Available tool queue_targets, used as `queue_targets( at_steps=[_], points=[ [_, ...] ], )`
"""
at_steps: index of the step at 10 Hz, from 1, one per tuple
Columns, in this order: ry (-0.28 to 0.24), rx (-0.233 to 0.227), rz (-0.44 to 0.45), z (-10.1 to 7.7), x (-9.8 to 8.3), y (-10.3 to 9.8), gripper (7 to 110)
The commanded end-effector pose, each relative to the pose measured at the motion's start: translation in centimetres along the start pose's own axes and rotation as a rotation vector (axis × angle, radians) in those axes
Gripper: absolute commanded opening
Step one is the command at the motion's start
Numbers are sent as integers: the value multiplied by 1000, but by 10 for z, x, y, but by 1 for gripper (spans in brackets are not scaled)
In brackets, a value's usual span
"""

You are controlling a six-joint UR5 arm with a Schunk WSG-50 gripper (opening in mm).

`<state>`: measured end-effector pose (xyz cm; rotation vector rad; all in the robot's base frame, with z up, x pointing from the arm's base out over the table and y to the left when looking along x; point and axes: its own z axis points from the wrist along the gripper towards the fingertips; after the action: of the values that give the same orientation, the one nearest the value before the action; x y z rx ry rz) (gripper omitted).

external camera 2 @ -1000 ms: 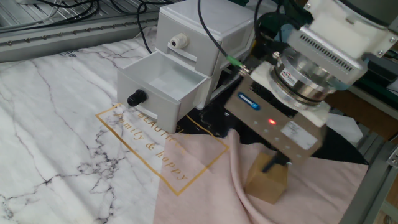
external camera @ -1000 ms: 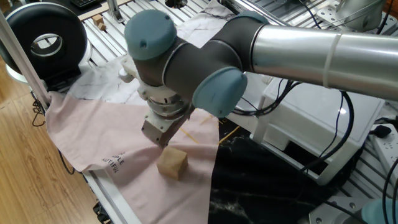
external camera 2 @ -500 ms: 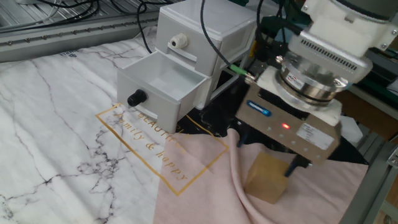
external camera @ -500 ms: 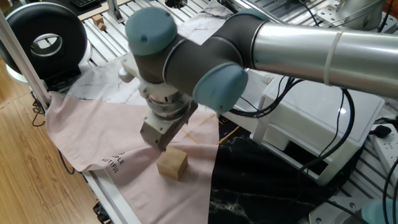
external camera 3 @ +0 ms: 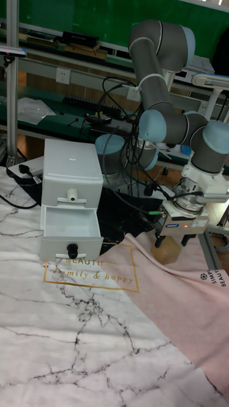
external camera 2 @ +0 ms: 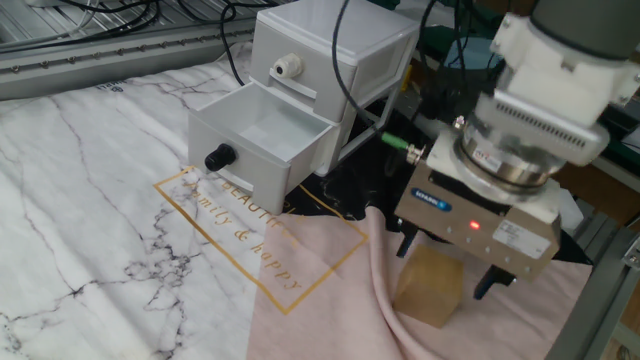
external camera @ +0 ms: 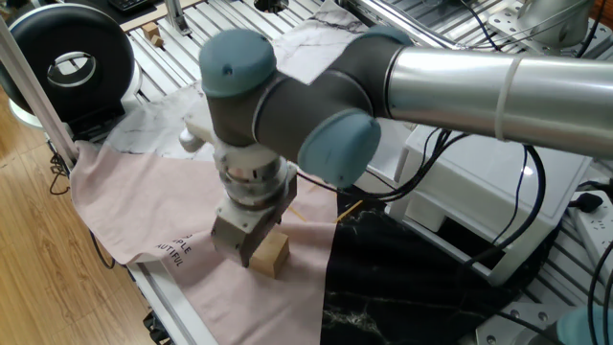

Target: Put things in the drawer

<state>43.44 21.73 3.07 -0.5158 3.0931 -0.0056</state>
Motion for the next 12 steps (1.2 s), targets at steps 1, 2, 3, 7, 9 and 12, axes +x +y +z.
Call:
queue_targets(
  at_steps=[1,2,3,7,9,12],
  points=[
    [-10,-12,-32,19,7,0,44],
    [0,-16,-8,19,11,-1,44],
    [23,20,26,19,16,-9,22],
    [33,-13,20,27,15,8,7],
    [-21,-33,14,18,2,19,22],
    [31,-9,66,24,16,17,7]
  ],
)
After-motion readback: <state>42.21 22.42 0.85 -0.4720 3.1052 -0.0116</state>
